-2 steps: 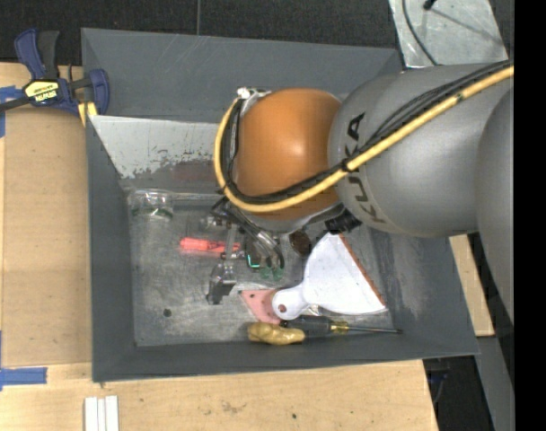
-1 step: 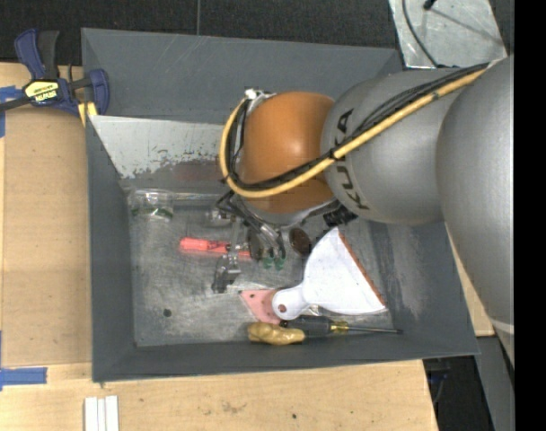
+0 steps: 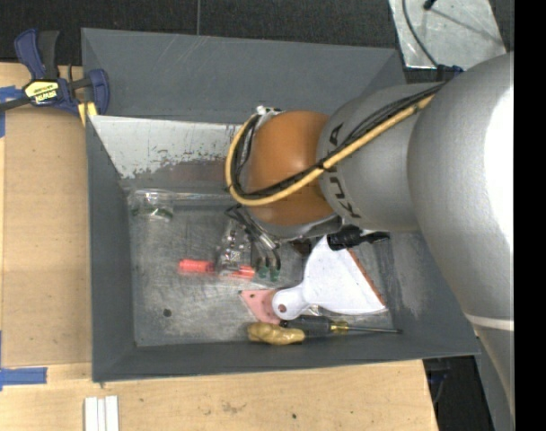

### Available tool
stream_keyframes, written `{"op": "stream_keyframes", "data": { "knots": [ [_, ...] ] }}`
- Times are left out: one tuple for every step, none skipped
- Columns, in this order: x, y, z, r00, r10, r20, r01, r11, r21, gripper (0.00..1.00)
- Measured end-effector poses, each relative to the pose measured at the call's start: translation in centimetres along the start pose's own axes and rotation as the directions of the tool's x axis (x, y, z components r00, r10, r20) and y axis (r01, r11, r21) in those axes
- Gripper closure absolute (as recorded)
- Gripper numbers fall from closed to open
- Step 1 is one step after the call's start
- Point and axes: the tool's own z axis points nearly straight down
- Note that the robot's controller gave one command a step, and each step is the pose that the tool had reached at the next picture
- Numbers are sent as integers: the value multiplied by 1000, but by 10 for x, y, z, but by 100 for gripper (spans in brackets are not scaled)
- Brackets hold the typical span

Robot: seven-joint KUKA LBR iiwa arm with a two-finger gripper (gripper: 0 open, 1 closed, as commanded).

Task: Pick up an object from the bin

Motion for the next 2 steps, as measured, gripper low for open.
{"op": "stream_keyframes", "data": {
  "knots": [
    [0,0,1,1000,1,-1,-1,1000,1,0],
    [0,0,1,1000,1,-1,-1,1000,1,0]
  ]
}}
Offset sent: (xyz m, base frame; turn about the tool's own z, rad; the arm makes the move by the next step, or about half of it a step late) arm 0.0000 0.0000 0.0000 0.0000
